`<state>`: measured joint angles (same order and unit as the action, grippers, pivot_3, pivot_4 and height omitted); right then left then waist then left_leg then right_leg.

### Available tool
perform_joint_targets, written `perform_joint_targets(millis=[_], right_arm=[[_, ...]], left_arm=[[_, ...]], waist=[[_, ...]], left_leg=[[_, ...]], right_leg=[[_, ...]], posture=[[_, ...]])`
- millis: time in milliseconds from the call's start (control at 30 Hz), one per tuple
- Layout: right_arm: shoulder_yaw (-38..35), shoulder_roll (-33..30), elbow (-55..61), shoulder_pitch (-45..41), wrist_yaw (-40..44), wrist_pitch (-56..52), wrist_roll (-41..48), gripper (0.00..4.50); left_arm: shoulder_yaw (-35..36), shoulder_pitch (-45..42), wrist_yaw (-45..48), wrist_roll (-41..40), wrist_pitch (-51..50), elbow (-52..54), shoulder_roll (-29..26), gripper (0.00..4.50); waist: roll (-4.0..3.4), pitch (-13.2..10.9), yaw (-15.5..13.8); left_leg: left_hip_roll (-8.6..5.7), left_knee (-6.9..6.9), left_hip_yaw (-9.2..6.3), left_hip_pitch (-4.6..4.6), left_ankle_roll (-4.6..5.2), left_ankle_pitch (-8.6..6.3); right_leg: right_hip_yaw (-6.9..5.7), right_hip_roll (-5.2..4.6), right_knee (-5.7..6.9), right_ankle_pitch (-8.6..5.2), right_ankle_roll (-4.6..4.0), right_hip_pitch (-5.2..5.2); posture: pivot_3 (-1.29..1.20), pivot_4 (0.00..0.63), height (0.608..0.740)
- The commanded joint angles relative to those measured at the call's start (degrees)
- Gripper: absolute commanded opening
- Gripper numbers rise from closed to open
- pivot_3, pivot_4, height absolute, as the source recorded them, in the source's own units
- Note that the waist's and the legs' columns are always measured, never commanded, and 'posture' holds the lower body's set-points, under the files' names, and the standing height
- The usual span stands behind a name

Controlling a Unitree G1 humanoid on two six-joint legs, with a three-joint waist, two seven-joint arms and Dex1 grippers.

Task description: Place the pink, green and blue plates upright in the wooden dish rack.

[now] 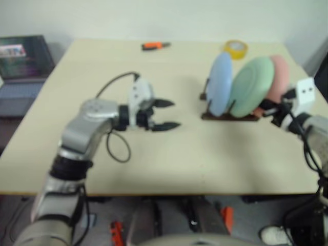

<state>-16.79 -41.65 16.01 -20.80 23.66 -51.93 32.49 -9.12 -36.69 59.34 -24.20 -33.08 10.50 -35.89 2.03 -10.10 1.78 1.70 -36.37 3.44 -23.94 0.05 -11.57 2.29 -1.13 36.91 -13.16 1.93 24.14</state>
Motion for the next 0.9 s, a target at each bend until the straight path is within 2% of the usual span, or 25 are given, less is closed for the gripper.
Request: perform_joint_targets(millis=[33,367,533,700,767,900], right_arm=[[-0.3,-0.1,0.9,-1.9,0.2,1.2,-0.6,0.03],[1.7,0.0,-0.8,-5.8,1.2,2.4,-2.2,0.03],[0.6,-2.5,-0.9,-5.4,3.7,2.4,-2.3,0.03],[-2.8,-9.1,1.4,-3.5,11.0,1.4,0.6,0.03],[-8.2,-15.6,2.2,1.7,20.7,4.1,1.7,0.03],[-16.6,-21.7,-3.9,10.0,33.3,8.6,1.9,0.03]], left_arm=[[0.7,-0.4,-0.3,0.1,0.4,1.9,-0.1,3.65],[0.8,0.0,-0.7,0.2,0.3,2.4,0.0,3.65],[1.0,0.2,-0.8,0.3,0.2,2.6,-0.4,3.65],[1.8,0.3,-0.4,0.7,0.8,1.9,-1.8,3.65],[2.6,0.4,-0.2,0.9,1.0,1.6,-3.1,3.65],[4.0,0.7,0.0,0.9,1.4,1.1,-5.1,3.65]], waist=[[0.00,0.0,0.0],[0.00,0.0,0.0],[0.00,0.0,0.0],[0.00,0.0,-0.1],[-0.01,0.0,-0.2],[0.00,0.0,-0.3]], left_leg=[[0.00,0.00,-0.01,-0.01,0.00,0.00],[0.00,0.00,0.00,0.01,0.00,0.00],[0.01,0.00,-0.02,0.01,0.00,0.00],[0.00,0.00,0.00,0.00,0.00,0.00],[0.00,0.01,-0.02,-0.02,0.00,0.00],[0.00,0.09,-0.05,0.01,0.00,0.00]], right_leg=[[-0.01,0.00,0.00,0.01,0.02,0.00],[-0.01,0.00,0.01,0.01,0.01,0.00],[-0.02,0.00,0.02,0.02,0.02,0.00],[-0.02,-0.01,0.00,0.01,0.02,0.00],[-0.03,-0.01,0.00,0.01,0.02,0.01],[-0.09,-0.02,-0.03,-0.05,0.03,-0.01]], posture=[[0.00,0.150,0.740],[0.00,0.150,0.740],[0.00,0.150,0.740],[0.00,0.150,0.740],[0.00,0.150,0.740],[0.00,0.150,0.740]])
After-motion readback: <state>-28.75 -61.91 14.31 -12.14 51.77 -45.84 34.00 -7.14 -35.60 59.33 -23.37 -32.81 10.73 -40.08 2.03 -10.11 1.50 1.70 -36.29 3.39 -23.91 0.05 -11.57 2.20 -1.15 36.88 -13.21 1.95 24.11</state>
